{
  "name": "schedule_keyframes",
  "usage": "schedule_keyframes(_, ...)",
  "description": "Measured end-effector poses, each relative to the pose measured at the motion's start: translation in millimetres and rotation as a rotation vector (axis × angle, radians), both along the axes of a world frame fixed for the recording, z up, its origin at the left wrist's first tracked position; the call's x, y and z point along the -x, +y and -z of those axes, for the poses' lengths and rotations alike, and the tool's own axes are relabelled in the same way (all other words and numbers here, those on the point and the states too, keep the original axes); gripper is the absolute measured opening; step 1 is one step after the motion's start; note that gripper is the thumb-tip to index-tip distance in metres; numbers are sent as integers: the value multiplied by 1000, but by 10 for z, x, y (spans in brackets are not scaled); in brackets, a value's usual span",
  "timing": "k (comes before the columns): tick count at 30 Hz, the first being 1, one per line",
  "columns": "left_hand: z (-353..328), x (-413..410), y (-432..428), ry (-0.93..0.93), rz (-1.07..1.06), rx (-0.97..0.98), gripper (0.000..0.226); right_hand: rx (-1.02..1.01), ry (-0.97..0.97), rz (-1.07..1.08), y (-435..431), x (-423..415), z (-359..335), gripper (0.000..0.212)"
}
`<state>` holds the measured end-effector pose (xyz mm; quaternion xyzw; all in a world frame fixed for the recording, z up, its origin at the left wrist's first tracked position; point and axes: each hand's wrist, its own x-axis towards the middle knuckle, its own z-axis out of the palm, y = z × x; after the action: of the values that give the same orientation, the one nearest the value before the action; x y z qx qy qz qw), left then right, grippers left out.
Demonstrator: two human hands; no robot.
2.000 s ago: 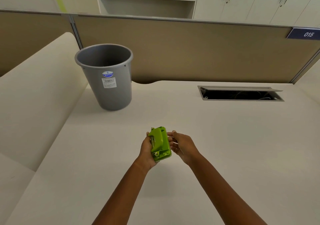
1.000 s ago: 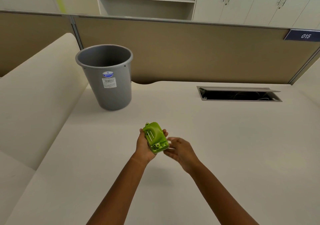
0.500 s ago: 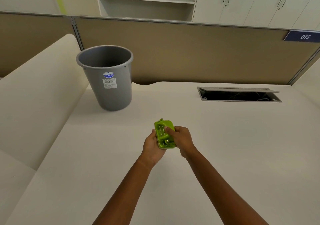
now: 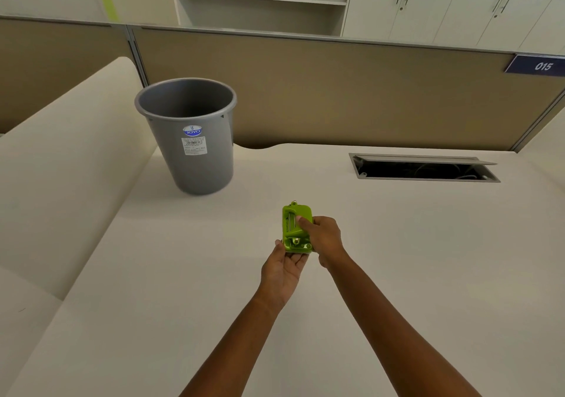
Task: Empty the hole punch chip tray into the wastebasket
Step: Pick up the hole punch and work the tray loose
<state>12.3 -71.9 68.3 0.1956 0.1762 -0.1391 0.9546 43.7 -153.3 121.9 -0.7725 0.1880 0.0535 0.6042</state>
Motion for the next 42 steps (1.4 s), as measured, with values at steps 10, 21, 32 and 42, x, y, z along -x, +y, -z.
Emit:
schedule_keyframes(10,39,-30,14,25,-21,-26,34,-43,37,-19,11,-25,-61,19)
schedule_keyframes(21,66,-102,119,-22,88,-54,33,-99,83,-33,-7,2,-100,26)
schedule_keyframes(32,14,-246,234,11,127,-74,40,-124,95,-124,117,173,-76,22)
schedule_keyframes(42,47,-275,215,16,154,-59,43,-180,170,-70,38,74,-33,31)
